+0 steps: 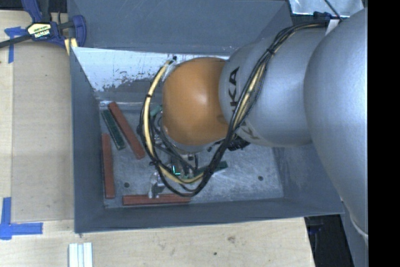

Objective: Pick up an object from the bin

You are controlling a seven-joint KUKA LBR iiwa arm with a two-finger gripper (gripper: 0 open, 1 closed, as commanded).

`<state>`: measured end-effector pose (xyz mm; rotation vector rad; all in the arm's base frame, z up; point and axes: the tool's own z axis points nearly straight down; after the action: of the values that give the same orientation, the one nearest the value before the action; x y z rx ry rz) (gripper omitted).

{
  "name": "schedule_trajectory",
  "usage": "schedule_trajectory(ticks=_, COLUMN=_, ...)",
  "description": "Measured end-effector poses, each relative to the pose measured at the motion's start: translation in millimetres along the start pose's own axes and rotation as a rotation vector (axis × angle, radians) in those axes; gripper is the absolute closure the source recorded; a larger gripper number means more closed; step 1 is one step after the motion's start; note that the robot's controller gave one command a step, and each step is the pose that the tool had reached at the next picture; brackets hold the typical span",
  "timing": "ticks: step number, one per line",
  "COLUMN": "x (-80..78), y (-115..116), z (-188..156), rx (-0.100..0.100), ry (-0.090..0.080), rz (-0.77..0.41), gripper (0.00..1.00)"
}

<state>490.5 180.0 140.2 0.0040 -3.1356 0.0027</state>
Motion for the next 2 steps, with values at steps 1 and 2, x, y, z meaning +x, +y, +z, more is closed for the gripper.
schedule_trajectory(ticks=1, x=-2.2, y=0, z=-4, rx=-0.003, ry=-0.008, rz=0.003, gripper=0.0)
schedule_trajectory(ticks=2, x=-7.4, y=-12, z=63, rx=-0.009, ry=-0.025, rz=0.142, gripper=1.0)
